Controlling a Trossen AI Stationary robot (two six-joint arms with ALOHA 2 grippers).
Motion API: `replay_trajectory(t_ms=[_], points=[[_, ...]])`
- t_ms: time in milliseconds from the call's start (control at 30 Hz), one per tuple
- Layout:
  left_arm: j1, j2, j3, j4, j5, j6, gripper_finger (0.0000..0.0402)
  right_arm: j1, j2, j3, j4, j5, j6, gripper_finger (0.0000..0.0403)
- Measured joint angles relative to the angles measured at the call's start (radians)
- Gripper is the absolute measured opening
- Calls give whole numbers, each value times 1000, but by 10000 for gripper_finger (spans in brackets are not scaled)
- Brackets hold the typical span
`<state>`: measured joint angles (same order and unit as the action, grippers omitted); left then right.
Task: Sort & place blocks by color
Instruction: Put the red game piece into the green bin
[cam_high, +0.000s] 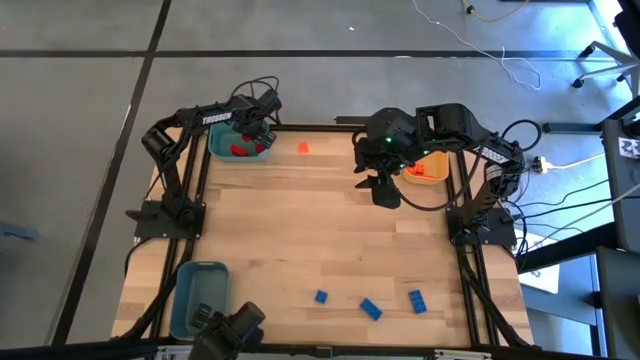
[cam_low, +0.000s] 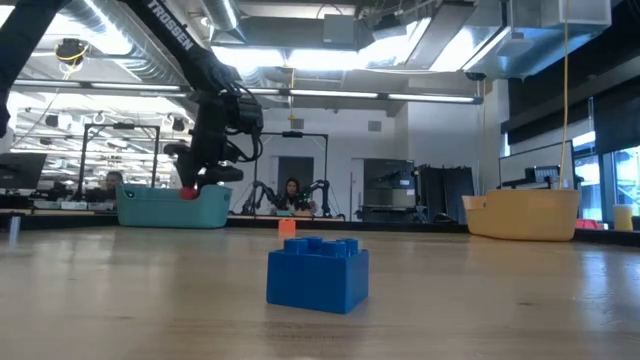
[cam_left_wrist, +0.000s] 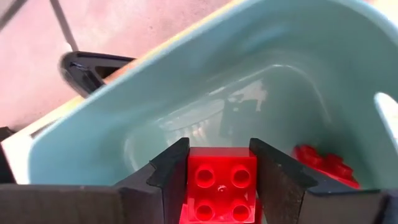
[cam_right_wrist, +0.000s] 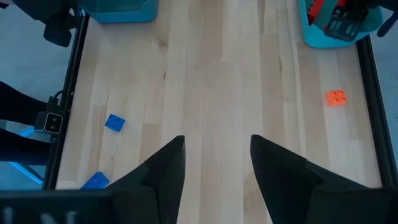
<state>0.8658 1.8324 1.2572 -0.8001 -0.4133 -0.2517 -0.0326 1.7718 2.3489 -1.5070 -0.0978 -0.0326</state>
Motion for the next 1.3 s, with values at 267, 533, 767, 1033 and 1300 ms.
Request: replay_trajectory(t_ms=[267,533,767,1033,1300], points=[[3,0,0,0,42,0,143,0,0,0,0,0,-2,181],[18,0,0,-6,30,-1,166,0,0,0,0,0,-2,181],[33,0,0,-20,40,-89,168,0,0,0,0,0,2,181],[72,0,0,-22,240,-134,168,0,0,0,0,0,4,181],[50,0,0,-10,47,61,169,0,0,0,24,0,5,181]])
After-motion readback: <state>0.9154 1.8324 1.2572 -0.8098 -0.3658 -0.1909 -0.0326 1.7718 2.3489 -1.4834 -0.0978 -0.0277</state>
